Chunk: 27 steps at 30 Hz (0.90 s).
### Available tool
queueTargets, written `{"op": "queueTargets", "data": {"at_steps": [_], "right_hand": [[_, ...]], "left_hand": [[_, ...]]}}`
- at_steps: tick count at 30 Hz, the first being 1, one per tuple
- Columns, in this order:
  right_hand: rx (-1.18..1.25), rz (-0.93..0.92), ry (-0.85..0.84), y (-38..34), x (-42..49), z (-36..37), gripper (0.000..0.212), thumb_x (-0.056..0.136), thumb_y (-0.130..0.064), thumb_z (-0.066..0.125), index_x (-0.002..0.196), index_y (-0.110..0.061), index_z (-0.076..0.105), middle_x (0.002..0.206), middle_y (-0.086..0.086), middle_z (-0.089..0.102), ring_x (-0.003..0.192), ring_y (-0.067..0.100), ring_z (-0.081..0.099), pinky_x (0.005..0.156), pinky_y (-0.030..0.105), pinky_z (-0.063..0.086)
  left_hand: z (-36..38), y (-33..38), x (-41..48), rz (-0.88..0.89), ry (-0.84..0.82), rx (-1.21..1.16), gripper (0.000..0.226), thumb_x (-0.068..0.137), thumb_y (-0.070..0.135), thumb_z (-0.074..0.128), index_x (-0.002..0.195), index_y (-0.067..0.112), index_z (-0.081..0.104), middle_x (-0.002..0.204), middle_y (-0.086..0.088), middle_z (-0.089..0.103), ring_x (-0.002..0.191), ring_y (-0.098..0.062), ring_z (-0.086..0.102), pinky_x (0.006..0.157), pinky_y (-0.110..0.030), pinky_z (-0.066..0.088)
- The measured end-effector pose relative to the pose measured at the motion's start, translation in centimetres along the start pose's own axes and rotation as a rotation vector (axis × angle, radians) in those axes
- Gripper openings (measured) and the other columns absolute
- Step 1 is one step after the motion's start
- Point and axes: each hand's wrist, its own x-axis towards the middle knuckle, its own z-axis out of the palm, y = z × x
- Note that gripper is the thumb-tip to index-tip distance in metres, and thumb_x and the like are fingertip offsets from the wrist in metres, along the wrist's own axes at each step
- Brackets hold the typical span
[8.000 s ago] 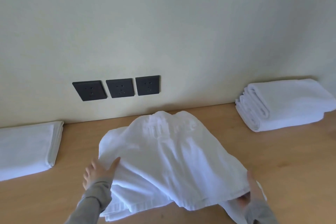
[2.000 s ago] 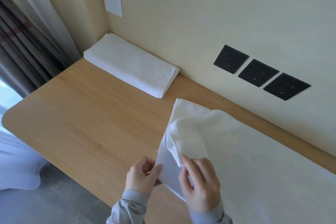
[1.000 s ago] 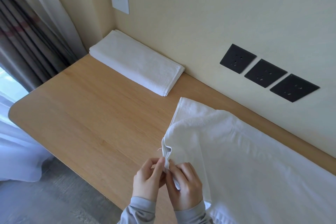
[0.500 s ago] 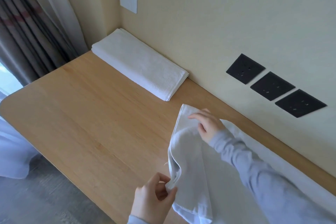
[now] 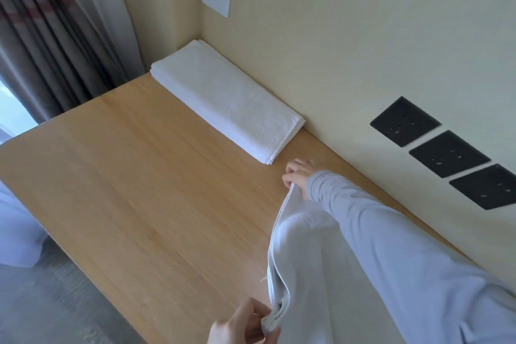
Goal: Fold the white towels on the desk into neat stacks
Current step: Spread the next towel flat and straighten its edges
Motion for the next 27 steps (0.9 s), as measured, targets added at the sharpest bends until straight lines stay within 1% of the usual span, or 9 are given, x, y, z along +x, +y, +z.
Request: {"op": "queueTargets", "data": {"at_steps": [3, 6, 9, 12, 14, 15, 21, 24, 27], "right_hand": [[0.003, -0.004, 0.012, 0.3, 0.3, -0.4, 0.043, 0.067, 0.009, 0.050, 0.085, -0.029, 0.040, 0.099, -0.009, 0.031, 0.088, 0.017, 0.031, 0.068, 0.025, 0.028], [-0.050, -0.082, 0.013, 0.9, 0.4, -0.6, 0.044, 0.065, 0.010, 0.051, 0.085, -0.027, 0.038, 0.098, -0.009, 0.033, 0.088, 0.014, 0.030, 0.075, 0.026, 0.030], [-0.106, -0.099, 0.005, 1.4, 0.1, -0.6, 0.043, 0.064, 0.010, 0.053, 0.084, -0.027, 0.041, 0.098, -0.008, 0.031, 0.087, 0.012, 0.026, 0.073, 0.025, 0.023], [-0.201, -0.128, -0.040, 1.3, -0.1, -0.7, 0.048, 0.065, 0.007, 0.058, 0.098, -0.027, 0.051, 0.105, -0.005, 0.033, 0.091, 0.012, 0.027, 0.076, 0.026, 0.026], [-0.257, -0.155, -0.061, 1.3, -0.1, -0.7, 0.056, 0.068, 0.003, 0.062, 0.114, -0.027, 0.052, 0.116, -0.003, 0.037, 0.101, 0.015, 0.034, 0.083, 0.027, 0.033], [-0.257, -0.160, -0.058, 1.3, -0.1, -0.7, 0.057, 0.070, 0.002, 0.062, 0.117, -0.027, 0.051, 0.119, -0.003, 0.038, 0.106, 0.016, 0.037, 0.087, 0.028, 0.034], [-0.118, -0.153, 0.029, 2.2, -1.1, -0.5, 0.043, 0.077, 0.006, 0.053, 0.107, -0.025, 0.052, 0.119, -0.006, 0.045, 0.104, 0.018, 0.043, 0.090, 0.027, 0.039], [-0.148, -0.166, -0.012, 2.2, -1.2, -0.2, 0.044, 0.075, 0.007, 0.055, 0.104, -0.026, 0.053, 0.124, -0.006, 0.044, 0.110, 0.019, 0.042, 0.091, 0.033, 0.043], [-0.329, -0.183, -0.126, 2.2, -0.7, -0.4, 0.061, 0.073, 0.001, 0.063, 0.124, -0.029, 0.050, 0.137, -0.001, 0.035, 0.123, 0.021, 0.035, 0.096, 0.032, 0.036]], "left_hand": [[0.1, -0.4, 0.1, 0.077, 0.047, 0.019, 0.020, 0.056, 0.047, 0.051, 0.065, 0.030, 0.054, 0.036, 0.015, 0.042, 0.035, 0.004, 0.039, 0.043, -0.004, 0.028], [0.1, -0.9, 0.2, 0.104, 0.076, 0.040, 0.023, 0.059, 0.045, 0.051, 0.066, 0.023, 0.053, 0.036, 0.015, 0.040, 0.034, 0.004, 0.035, 0.041, -0.003, 0.024], [0.3, -1.4, 0.4, 0.129, 0.099, 0.084, 0.019, 0.061, 0.038, 0.050, 0.055, 0.020, 0.051, 0.036, 0.016, 0.035, 0.033, 0.006, 0.029, 0.041, -0.001, 0.020], [0.5, -1.4, 0.3, 0.117, 0.133, 0.090, 0.019, 0.062, 0.035, 0.049, 0.049, 0.021, 0.049, 0.035, 0.017, 0.033, 0.032, 0.006, 0.026, 0.040, -0.001, 0.017], [0.6, -1.6, 0.3, 0.128, 0.147, 0.105, 0.020, 0.063, 0.034, 0.048, 0.049, 0.021, 0.049, 0.035, 0.016, 0.030, 0.032, 0.005, 0.024, 0.040, -0.002, 0.017], [0.6, -1.6, 0.3, 0.130, 0.150, 0.110, 0.019, 0.063, 0.034, 0.048, 0.049, 0.021, 0.048, 0.036, 0.016, 0.030, 0.032, 0.005, 0.023, 0.040, -0.003, 0.016], [0.6, -1.4, 0.3, 0.154, 0.170, 0.121, 0.017, 0.064, 0.029, 0.047, 0.049, 0.021, 0.045, 0.039, 0.015, 0.026, 0.032, 0.004, 0.020, 0.040, -0.002, 0.013], [0.7, -1.5, 0.3, 0.158, 0.183, 0.112, 0.017, 0.064, 0.028, 0.046, 0.049, 0.021, 0.045, 0.039, 0.016, 0.027, 0.032, 0.005, 0.020, 0.040, -0.003, 0.013], [0.7, -1.6, 0.3, 0.153, 0.170, 0.118, 0.017, 0.065, 0.027, 0.045, 0.049, 0.021, 0.046, 0.040, 0.016, 0.026, 0.033, 0.004, 0.020, 0.040, -0.003, 0.013]]}}
